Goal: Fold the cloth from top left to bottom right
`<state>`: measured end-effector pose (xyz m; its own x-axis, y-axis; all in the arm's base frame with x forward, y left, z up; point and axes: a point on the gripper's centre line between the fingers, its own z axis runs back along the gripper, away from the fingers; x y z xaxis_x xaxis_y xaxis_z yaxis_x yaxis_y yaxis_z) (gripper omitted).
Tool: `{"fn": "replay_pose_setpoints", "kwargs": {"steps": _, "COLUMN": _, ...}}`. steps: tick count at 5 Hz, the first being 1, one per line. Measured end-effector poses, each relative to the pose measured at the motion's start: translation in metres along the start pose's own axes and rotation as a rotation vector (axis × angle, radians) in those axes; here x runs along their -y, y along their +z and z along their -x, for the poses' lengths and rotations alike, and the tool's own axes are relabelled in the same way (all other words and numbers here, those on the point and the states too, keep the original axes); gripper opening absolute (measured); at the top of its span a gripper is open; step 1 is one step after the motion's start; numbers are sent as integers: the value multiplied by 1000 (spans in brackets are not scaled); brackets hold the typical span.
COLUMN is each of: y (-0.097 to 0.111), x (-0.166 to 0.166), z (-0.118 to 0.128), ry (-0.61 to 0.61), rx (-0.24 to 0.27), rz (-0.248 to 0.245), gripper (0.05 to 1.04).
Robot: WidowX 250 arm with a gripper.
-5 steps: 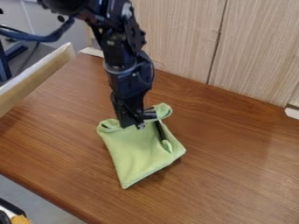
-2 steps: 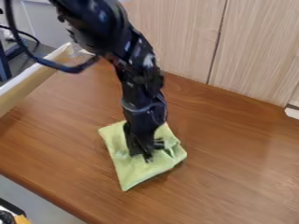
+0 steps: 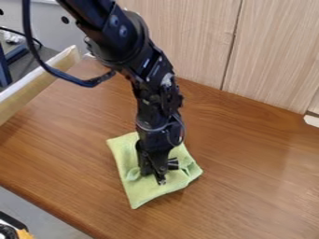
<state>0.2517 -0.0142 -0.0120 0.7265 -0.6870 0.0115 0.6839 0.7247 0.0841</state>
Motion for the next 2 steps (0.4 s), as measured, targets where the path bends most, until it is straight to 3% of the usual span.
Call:
{"fn": "replay_pose_setpoints", "kwargs": {"steps": 1, "y": 0, "x": 1, "z": 0, "ry": -4, "rx": -16, "rz": -4, "gripper": 235}}
{"fn": "replay_pose_setpoints", "kwargs": {"steps": 2, "y": 0, "x": 2, "z": -2, "ry": 15, "rx": -10, "rz": -28, "gripper": 497}}
